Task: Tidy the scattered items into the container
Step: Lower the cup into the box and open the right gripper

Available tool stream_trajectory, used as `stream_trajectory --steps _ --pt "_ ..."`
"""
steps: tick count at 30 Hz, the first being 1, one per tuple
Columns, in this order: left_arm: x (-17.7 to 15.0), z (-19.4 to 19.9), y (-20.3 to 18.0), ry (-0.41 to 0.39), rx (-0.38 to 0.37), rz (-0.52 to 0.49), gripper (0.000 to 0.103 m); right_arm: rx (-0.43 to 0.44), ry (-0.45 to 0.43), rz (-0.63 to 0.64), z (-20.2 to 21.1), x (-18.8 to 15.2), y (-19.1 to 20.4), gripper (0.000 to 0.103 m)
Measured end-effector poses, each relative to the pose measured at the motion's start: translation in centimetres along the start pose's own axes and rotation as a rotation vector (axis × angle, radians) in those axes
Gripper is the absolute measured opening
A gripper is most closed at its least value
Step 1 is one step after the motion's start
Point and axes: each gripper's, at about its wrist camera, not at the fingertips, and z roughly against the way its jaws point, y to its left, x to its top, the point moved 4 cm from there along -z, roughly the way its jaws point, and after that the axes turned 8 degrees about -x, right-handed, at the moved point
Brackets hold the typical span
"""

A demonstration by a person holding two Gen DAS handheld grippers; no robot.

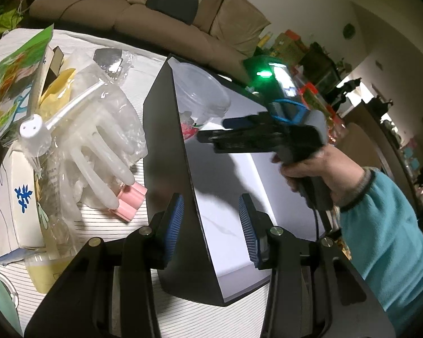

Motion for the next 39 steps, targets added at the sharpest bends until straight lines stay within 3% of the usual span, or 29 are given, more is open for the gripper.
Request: stream_trajectory --steps 3,5,8,12,13,14,16,17,21,23,26,30,35,37,39 --pt "0.1 0.2 -0.1 -0.005 -0.001 -0.005 0.038 -0.075 -0.109 0.030 3.5 -0.1 0.0 0.067" --pt "0.2 0.2 -0.2 -0.011 -0.004 -0.005 0.038 -0.077 -0.214 0.050 6.5 1.0 1.0 0.075" --pt "0.3 0.2 -0.1 -0.014 -0.001 -0.003 0.038 -0.092 -0.288 0.127 8.4 3.1 3.5 0.080" --pt "0.5 0.4 0.2 -0.017 0.002 0.000 0.038 -0.169 -0.216 0.234 5.9 5.5 6.2 0.078" --pt "0.6 0.5 0.2 -0.020 0.001 0.001 0.038 -0.162 -0.204 0.225 5.4 5.7 6.1 0.066" --pt "0.7 0.6 0.3 -0.023 -0.001 0.002 0.038 -0.133 -0.195 0.202 5.1 5.8 5.7 0.044" --pt "0.9 0.8 0.4 -0.030 -0.008 0.006 0.038 -0.020 -0.189 0.117 5.3 5.8 4.8 0.025" --pt "1.0 0.9 0.4 -0.033 -0.011 0.008 0.038 0.006 -0.194 0.073 5.5 5.7 4.1 0.020" --pt "1.2 1.0 0.4 -0.034 -0.023 0.010 0.038 0.160 -0.216 -0.159 6.8 5.0 0.3 0.019" --pt "1.2 0.9 0.4 -0.032 -0.020 0.010 0.038 0.191 -0.220 -0.277 7.2 4.3 -2.2 0.019" --pt "1.1 0.9 0.3 -0.030 -0.021 0.006 0.038 0.125 -0.204 -0.380 6.9 3.0 -5.5 0.019" --pt "1.1 0.9 0.2 -0.035 -0.022 0.004 0.038 -0.011 -0.062 -0.398 3.3 0.6 -7.6 0.019" --pt "1.3 0.5 -0.1 -0.030 -0.024 -0.010 0.038 -0.009 0.041 -0.414 0.0 -1.5 -7.3 0.022" --pt "1.2 0.3 -0.2 -0.025 -0.023 -0.018 0.038 -0.013 0.004 -0.440 0.7 -1.5 -7.3 0.022" --pt "1.2 0.3 -0.2 -0.024 -0.023 -0.019 0.038 0.074 -0.098 -0.534 2.7 -1.1 -8.0 0.031"
